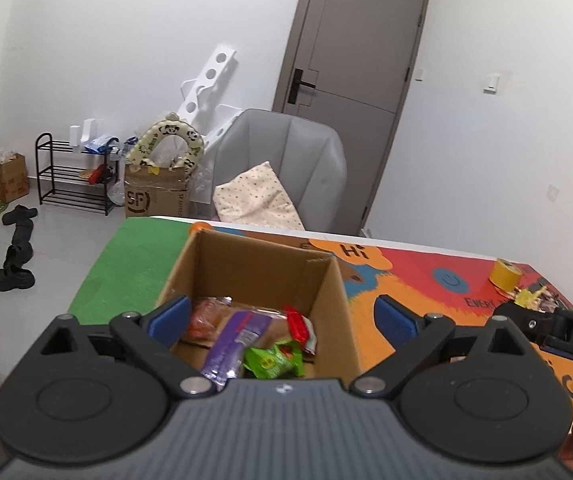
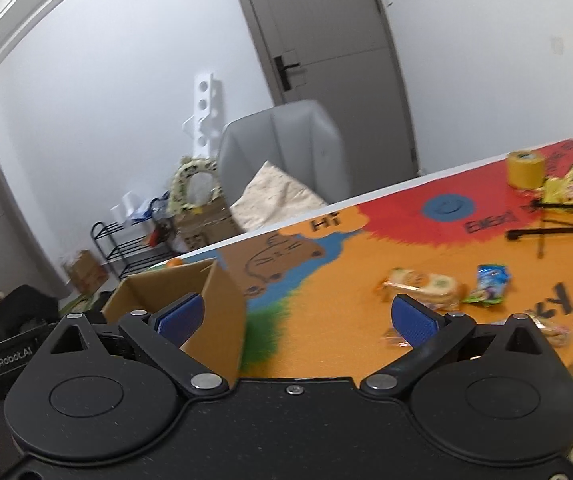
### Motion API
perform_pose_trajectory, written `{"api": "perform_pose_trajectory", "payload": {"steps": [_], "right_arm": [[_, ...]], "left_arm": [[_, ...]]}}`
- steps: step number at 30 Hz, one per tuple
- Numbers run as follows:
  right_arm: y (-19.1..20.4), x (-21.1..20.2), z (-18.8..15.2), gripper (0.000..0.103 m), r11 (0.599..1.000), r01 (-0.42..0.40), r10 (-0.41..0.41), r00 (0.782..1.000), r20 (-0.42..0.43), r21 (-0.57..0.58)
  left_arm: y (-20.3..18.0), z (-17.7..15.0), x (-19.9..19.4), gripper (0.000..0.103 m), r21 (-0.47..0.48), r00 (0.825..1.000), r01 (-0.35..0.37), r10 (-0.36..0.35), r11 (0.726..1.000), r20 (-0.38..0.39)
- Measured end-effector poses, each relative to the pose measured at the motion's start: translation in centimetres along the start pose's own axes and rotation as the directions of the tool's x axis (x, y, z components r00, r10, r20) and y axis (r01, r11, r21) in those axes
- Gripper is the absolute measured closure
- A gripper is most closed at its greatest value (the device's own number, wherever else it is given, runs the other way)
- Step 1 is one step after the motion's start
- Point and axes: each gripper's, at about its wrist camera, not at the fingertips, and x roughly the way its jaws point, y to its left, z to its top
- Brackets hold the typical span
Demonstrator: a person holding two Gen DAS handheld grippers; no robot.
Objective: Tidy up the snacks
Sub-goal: 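Move both open grippers back toward the remaining snacks on the table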
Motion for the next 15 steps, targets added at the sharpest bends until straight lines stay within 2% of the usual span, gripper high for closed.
{"api": "perform_pose_trajectory", "payload": {"steps": [4, 9, 15], "right_arm": [[-1.0, -1.0, -0.5, 0.0, 1.0, 0.023, -0.023, 1.0, 0.008, 0.005], [-2.1, -2.3, -0.8, 0.0, 0.999, 0.042, -0.042, 0.999, 0.023, 0.023], [-3.6, -4.0, -1.1, 0.0, 0.995, 0.086, -0.089, 0.995, 0.051, 0.045]], "left_arm": [[-1.0, -0.1, -0.7, 0.006, 0.018, 1.0, 0.017, -0.016, 1.0, -0.01], [-2.0, -0.6, -1.4, 0.006, 0.017, 0.997, 0.073, -0.072, 0.997, -0.032], [-3.7, -1.2, -2.3, 0.006, 0.053, 0.996, 0.09, -0.089, 0.995, -0.014]]}}
